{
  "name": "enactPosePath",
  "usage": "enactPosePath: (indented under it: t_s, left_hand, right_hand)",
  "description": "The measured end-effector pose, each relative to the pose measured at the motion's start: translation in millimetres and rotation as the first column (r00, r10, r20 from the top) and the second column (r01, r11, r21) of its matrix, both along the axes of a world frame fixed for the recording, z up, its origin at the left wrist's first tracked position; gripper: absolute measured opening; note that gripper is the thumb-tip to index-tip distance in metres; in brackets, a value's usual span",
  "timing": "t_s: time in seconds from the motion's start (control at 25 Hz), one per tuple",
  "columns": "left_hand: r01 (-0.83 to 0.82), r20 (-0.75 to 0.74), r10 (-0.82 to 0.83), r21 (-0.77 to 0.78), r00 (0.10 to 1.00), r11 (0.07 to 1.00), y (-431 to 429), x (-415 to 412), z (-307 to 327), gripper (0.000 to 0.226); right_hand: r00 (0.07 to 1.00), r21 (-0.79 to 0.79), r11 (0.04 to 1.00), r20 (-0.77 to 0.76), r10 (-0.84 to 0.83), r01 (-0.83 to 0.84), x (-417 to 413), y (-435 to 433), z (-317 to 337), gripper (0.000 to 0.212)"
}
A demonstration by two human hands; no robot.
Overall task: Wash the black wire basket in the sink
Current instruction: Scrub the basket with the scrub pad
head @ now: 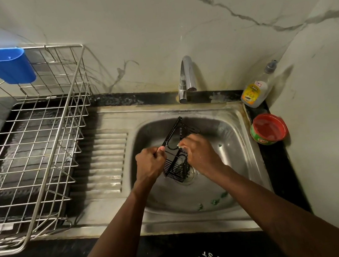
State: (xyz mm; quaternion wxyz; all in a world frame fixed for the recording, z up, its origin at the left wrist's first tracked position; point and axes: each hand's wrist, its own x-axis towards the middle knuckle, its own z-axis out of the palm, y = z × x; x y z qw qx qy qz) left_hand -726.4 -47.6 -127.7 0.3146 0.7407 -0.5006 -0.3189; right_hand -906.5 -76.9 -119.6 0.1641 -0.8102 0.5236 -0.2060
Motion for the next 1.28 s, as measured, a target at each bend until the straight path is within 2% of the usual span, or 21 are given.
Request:
enactPosePath:
  t_s: [0.2,0.44,0.64,0.8,0.88,0.96,1.04,1.2,1.28]
  left_hand:
    - [0.182,0.015,-0.182,0.022,0.983,0.983,-2.5,2.6,-5.1,0.037]
    - [0.331,-0.071,-0.33,0.012,0.941,0.944,-11.8,7.7,-8.0,0.039]
    - [0.383,-0.09,-0.383,-0.016,0.919,0.924,-20.8,7.6,-11.3,0.034]
    - [0.42,0.004,-0.42,0.02,0.908,0.907,-27.1,-3.4,-9.8,0.024]
    - [0.441,-0.015,-0.44,0.02,0.898,0.897,-32.4,-15.0,-5.0,0.024]
    - [0.436,-0.055,-0.438,-0.045,0.897,0.899,-38.7,-28.3,2.1,0.027]
    - [0.413,-0.12,-0.421,-0.088,0.899,0.906,-44.9,-41.2,5.7,0.029]
    - [0.342,-0.192,-0.347,-0.06,0.918,0.938,-41.8,-40.2,-13.8,0.03]
    - [0.369,-0.167,-0.371,-0.043,0.914,0.929,-32.9,-25.1,-30.8,0.028]
  right_hand:
    - [0.928,0.173,0.922,0.08,-0.365,0.347,-11.8,-52.0,16.3,0.015]
    - [0.859,0.204,0.852,0.079,-0.505,0.482,-9.3,-71.1,27.7,0.016]
    - [0.758,0.378,0.698,-0.015,-0.652,0.608,-23.6,-74.7,26.3,0.019]
    - [0.683,0.493,0.644,0.128,-0.719,0.585,-24.4,-77.3,33.5,0.025]
    - [0.67,0.523,0.65,0.187,-0.718,0.551,-19.9,-76.7,38.5,0.019]
    - [0.676,0.557,0.661,0.223,-0.702,0.503,-11.6,-72.2,41.3,0.011]
    - [0.728,0.538,0.704,0.222,-0.648,0.463,-2.8,-63.6,37.0,0.013]
    - [0.862,0.363,0.839,0.156,-0.483,0.405,11.0,-42.7,17.6,0.011]
    - [0.883,0.249,0.871,0.098,-0.458,0.424,12.8,-35.7,9.1,0.01]
